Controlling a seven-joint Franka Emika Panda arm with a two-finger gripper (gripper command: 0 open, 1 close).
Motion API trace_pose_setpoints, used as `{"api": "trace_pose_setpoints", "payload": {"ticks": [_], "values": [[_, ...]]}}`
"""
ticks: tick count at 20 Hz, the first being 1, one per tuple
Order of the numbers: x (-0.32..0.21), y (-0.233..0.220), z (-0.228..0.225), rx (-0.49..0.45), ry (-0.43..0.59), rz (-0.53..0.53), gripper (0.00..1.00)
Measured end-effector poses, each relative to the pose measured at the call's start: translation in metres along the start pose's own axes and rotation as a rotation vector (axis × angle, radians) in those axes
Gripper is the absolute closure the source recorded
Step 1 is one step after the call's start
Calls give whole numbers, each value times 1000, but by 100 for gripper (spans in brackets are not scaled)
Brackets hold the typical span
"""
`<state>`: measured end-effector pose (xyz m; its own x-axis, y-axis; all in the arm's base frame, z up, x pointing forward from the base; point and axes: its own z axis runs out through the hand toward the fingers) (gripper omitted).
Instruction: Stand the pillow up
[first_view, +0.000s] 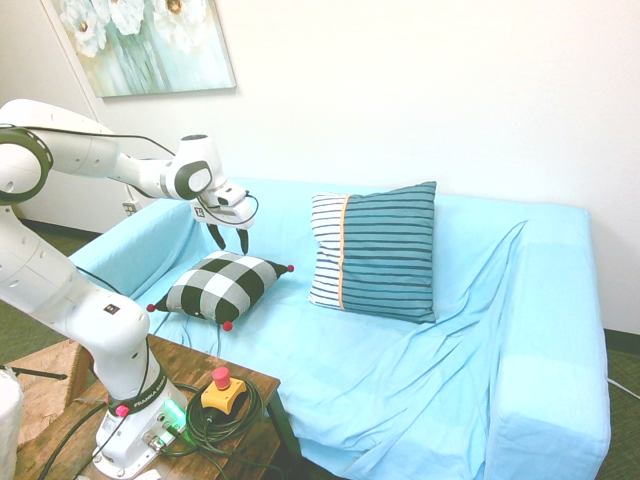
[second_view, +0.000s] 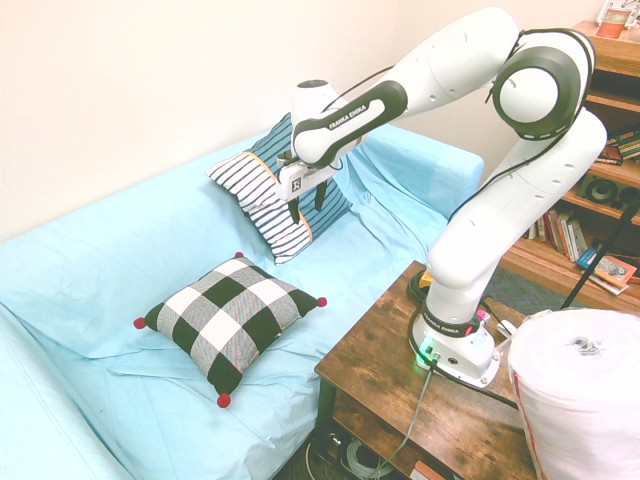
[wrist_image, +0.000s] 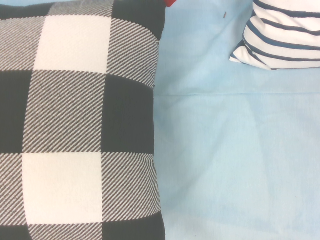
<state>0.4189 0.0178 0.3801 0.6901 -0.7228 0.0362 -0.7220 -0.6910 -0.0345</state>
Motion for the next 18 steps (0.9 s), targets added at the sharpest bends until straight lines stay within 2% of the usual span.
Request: {"api": "trace_pose_setpoints", "payload": {"ticks": [5,7,11,15,18], "values": [[-4,-3,7,9,9,-9,0],[-22,-7,23,10,18,-26,0],[-94,-15,83,-11,24,-91,0],[-163,-45,133,-42,19,-163,0],[-199,-46,178,-71,21,-179,0]]}}
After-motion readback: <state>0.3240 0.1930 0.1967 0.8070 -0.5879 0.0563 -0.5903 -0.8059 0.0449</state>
